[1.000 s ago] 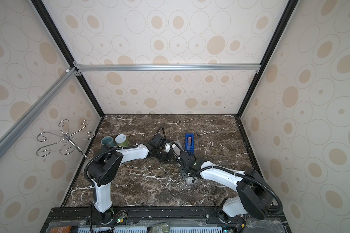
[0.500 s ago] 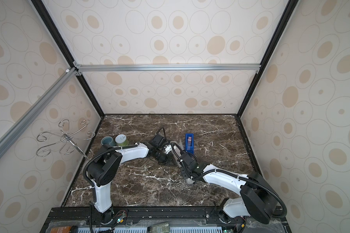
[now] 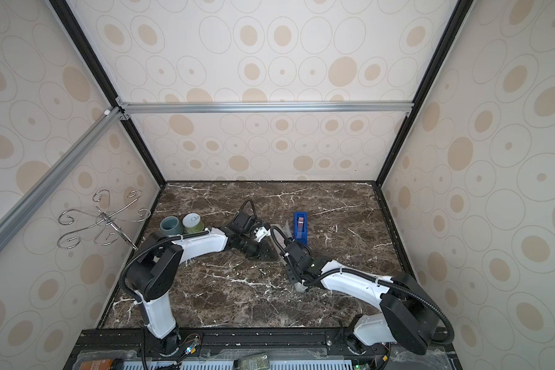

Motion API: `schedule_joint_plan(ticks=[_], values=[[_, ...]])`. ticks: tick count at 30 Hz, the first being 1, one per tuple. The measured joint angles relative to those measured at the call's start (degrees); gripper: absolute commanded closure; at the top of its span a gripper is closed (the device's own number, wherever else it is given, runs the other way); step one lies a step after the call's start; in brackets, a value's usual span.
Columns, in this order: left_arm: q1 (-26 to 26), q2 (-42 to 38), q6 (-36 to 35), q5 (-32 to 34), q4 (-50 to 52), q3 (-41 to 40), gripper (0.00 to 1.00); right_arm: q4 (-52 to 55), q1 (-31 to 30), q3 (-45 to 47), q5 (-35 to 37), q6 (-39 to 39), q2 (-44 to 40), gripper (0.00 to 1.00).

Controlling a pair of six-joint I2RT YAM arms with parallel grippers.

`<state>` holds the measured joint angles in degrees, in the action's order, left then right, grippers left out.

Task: Wrap wine bottles in bubble wrap
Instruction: Stick the tape on the bubble wrap.

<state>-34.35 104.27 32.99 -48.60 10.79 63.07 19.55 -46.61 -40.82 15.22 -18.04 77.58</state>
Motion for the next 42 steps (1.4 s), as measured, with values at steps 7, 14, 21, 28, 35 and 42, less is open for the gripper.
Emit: schedule_joint_plan(ticks=[7,14,21,28,35,42], values=[[0.3,-3.9,17.0,0.4,-25.3,-12.9,0.7,-0.3,-0.2,0.1,-0.1,1.1,0.0,0.6],[-1.1,-2.3,34.8,3.3,-48.9,-21.9,0.69,-1.0,-0.3,0.6,-0.2,1.7,-0.3,0.6],[-2.4,0.9,43.1,6.1,-61.5,-22.5,0.69,-1.3,-0.5,0.8,-0.3,2.1,-0.5,0.6],[-2.8,1.4,43.4,9.2,-61.2,-22.4,0.63,-1.6,-0.7,1.0,-0.1,2.3,-0.7,0.6],[-2.8,1.7,41.4,10.5,-57.0,-22.2,0.59,-1.7,-1.3,1.0,0.1,3.2,-0.7,0.6],[-2.8,2.1,40.1,11.0,-55.0,-21.8,0.59,-2.2,-1.7,1.4,0.2,4.2,-0.9,0.6]])
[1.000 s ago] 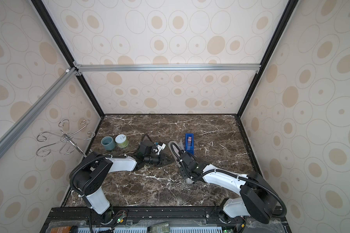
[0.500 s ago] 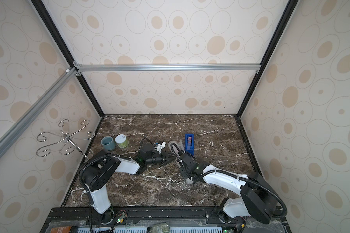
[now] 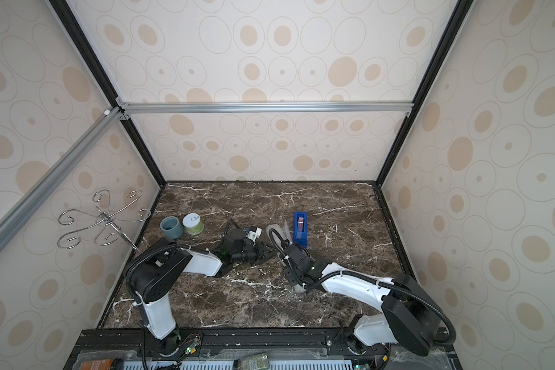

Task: Wrap wine bottles in bubble wrap
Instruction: Stick the tape on the bubble wrap.

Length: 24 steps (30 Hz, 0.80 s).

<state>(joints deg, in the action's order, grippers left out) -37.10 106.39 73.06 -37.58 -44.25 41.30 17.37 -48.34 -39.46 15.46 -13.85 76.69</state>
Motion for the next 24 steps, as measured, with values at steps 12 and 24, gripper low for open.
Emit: schedule_joint_plan(ticks=[12,24], values=[[0.0,3.1,0.5,0.0,-1.6,1.2,0.65,-1.1,-1.6,0.2,0.1,1.7,0.1,0.59],[0.0,3.2,1.4,0.0,-2.7,0.6,0.91,-1.6,-2.5,0.2,1.5,2.4,0.8,0.59]])
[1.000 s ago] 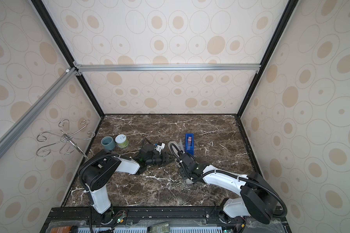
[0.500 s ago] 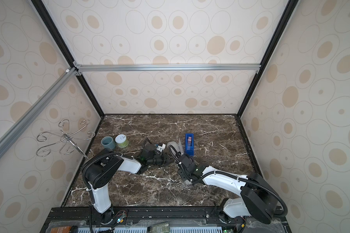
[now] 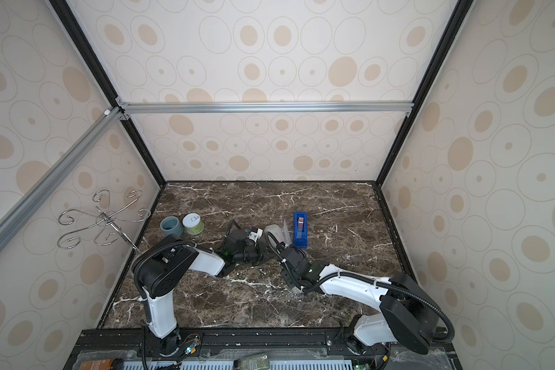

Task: Wrap wine bottles in bubble wrap
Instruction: Stick the tape on the bubble wrap.

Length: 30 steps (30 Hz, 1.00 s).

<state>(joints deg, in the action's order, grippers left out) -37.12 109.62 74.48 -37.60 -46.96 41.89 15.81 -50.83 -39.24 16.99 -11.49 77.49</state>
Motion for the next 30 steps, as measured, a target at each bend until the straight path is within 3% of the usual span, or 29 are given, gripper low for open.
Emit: schedule_joint_plan(ticks=[3,23,30], values=[[0.0,-0.2,0.0,0.0,-0.4,-0.8,0.96,0.0,-0.3,-0.1,0.5,0.0,0.3,0.6],[1.6,-7.1,-5.1,-0.3,6.1,-3.4,1.0,2.1,-1.5,-3.1,3.1,-1.4,3.6,0.59],[1.7,-7.1,-9.3,0.3,11.8,-2.3,0.74,-0.1,-3.0,-0.3,-0.3,1.5,2.2,0.3]])
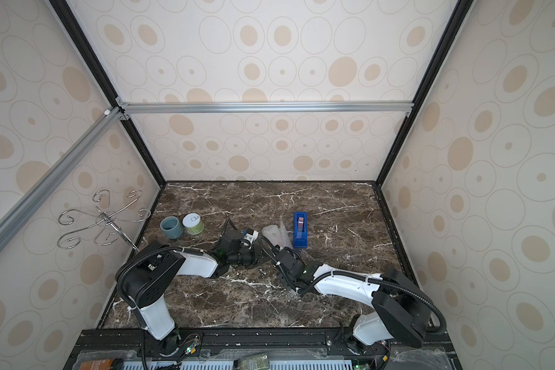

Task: Wrap wine bottles in bubble wrap
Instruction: Stick the tape on the bubble wrap.

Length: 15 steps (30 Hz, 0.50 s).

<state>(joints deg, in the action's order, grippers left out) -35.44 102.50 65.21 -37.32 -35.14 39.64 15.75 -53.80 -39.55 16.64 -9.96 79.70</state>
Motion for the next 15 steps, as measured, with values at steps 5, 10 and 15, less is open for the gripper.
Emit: schedule_joint_plan(ticks=[5,10,15], values=[[0.0,-0.7,-3.9,1.7,6.0,3.3,0.64,-1.6,-0.7,1.9,-6.2,1.2,-4.4,0.28],[0.1,-3.1,-11.0,5.6,16.2,8.7,0.63,-3.6,-0.9,2.9,-12.1,1.2,-7.3,0.28],[0.1,-3.3,-16.1,8.2,22.6,13.2,0.61,-3.7,0.0,2.9,-15.4,-1.5,-10.5,0.29]])
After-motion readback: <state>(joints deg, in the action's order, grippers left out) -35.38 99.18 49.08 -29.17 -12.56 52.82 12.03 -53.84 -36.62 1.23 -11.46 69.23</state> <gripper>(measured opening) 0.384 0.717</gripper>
